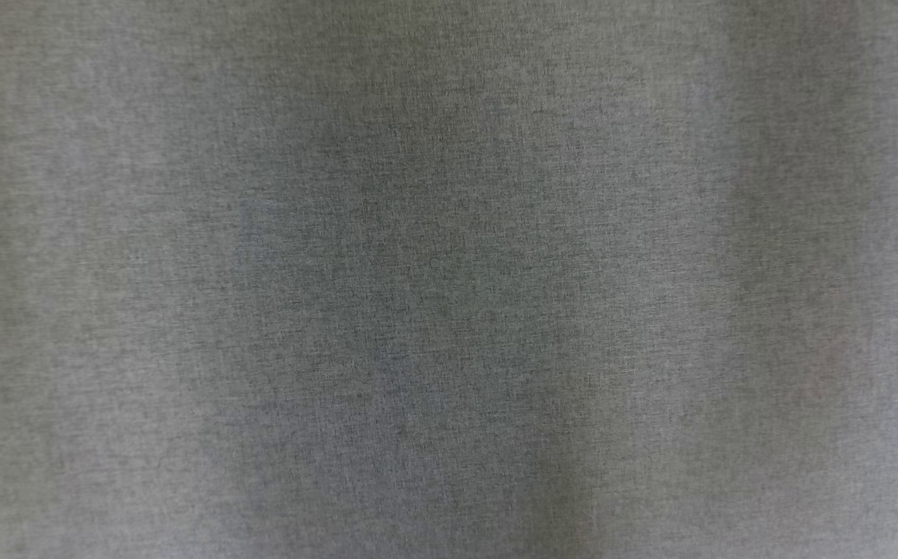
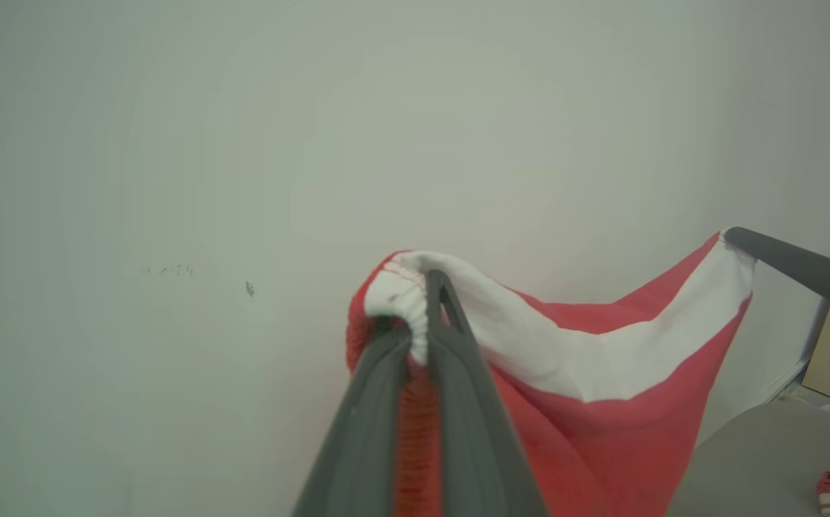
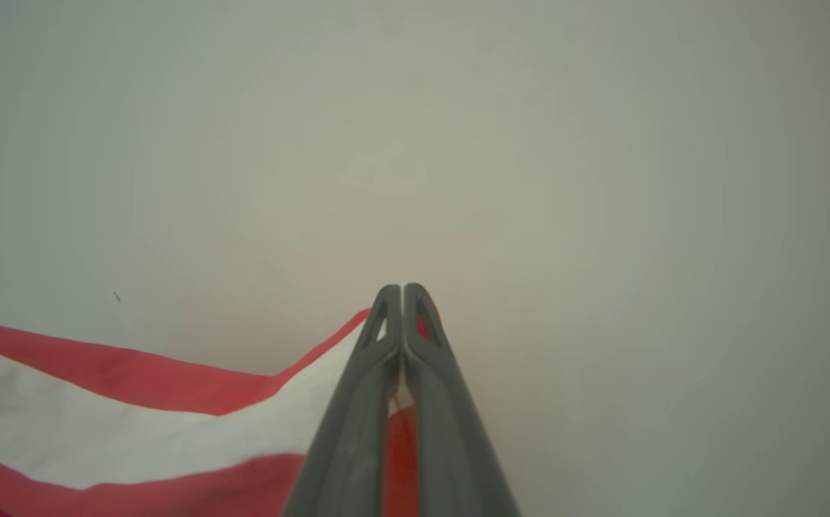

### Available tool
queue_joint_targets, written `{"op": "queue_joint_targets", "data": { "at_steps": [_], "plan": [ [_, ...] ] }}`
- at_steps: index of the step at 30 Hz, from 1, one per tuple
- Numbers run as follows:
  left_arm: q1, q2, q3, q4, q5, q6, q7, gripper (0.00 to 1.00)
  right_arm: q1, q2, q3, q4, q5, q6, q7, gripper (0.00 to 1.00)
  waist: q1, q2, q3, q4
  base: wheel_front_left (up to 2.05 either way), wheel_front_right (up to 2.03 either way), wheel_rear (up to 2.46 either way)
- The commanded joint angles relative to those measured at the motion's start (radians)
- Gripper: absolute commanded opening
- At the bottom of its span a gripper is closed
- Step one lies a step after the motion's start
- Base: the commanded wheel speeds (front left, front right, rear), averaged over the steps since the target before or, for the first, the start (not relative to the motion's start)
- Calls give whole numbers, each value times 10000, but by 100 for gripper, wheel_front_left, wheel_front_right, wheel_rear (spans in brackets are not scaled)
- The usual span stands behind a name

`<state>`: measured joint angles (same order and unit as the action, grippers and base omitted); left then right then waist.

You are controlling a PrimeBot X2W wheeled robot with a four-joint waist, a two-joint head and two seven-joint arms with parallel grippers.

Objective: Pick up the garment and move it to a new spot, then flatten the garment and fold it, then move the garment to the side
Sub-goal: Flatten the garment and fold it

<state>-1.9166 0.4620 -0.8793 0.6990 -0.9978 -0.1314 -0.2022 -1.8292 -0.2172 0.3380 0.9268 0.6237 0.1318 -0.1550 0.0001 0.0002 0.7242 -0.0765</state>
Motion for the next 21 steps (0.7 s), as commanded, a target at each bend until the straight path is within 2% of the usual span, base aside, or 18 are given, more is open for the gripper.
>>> {"op": "queue_joint_targets", "data": {
  "at_steps": [1, 8, 12, 13, 20, 21],
  "plan": [
    [419, 46, -148, -121, -244, 23, -170, 0, 372, -118, 153, 3, -6, -22, -95, 0, -1, -2, -165, 76, 0, 0, 0],
    [2568, 510, -387, -925, -631, 23, -604, 0, 2313, -237, 770, -636, 562, -22, -248, 0, -1, -2, -978, 195, 0, 0, 0],
    [4220, 734, 560, -1662, -268, 88, -643, 0, 3853, -407, 982, -1355, 894, -22, -426, 0, -1, -2, -1478, 237, 0, 0, 0],
    [5315, 802, 1065, -2137, 147, 238, -633, 0, 4727, -513, 1075, -1746, 988, -22, -491, 0, -1, -2, -1756, 238, 0, 0, 0],
    [8978, 330, 2481, -4027, 1379, 671, -637, 0, 7951, -831, 1210, -3409, 1074, -22, -545, 0, -1, -2, -2724, 435, 0, 0, 0],
    [8978, 330, 2481, -4027, 1379, 671, -637, 0, 7951, -831, 1210, -3409, 1074, -22, -545, 0, -1, -2, -2724, 435, 0, 0, 0]
  ]
}}
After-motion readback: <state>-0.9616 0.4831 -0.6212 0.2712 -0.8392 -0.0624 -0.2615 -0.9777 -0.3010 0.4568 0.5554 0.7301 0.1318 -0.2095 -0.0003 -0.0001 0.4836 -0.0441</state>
